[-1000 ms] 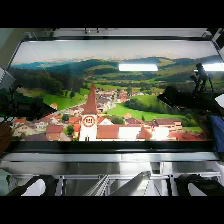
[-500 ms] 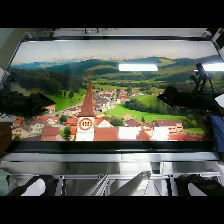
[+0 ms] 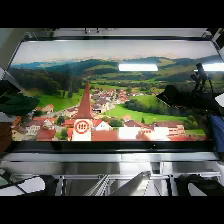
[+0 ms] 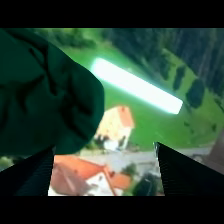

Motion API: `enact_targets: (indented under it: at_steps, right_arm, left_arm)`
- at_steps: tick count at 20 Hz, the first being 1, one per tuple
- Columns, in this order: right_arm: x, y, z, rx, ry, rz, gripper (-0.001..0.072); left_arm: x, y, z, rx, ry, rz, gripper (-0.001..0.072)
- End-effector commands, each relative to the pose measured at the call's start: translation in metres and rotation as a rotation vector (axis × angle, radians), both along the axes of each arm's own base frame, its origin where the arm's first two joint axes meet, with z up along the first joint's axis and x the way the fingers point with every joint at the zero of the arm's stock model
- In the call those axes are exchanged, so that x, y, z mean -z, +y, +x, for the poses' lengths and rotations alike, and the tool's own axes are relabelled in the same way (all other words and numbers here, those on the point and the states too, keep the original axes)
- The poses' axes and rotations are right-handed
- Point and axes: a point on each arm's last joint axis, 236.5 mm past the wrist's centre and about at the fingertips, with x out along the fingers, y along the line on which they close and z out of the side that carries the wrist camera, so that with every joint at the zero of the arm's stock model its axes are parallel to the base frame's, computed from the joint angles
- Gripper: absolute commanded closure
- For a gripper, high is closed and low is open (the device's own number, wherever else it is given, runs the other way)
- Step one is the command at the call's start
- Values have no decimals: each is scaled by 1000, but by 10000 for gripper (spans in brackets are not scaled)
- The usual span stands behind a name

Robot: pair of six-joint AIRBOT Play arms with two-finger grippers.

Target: Fold the shirts.

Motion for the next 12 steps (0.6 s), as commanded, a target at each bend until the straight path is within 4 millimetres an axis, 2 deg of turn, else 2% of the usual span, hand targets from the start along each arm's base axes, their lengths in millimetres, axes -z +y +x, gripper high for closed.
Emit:
enact_targets:
  at_steps: [1,4,7,10,12]
  right_arm:
    - [-8,10,2,13,8,79,691]
    - [-7,10,2,13,11,78,690]
    - [-4,10,3,13,20,78,690]
    - [-2,10,3,13,24,78,690]
    - [-2,10,3,13,24,78,690]
  left_arm:
    - [39,39,13,-34,77,18,-13]
    - [65,56,-8,-54,255,38,-13]
    - [70,74,-36,-80,418,85,-13]
    - [76,83,-46,-90,486,102,-13]
    - [89,78,-48,-81,519,71,-13]
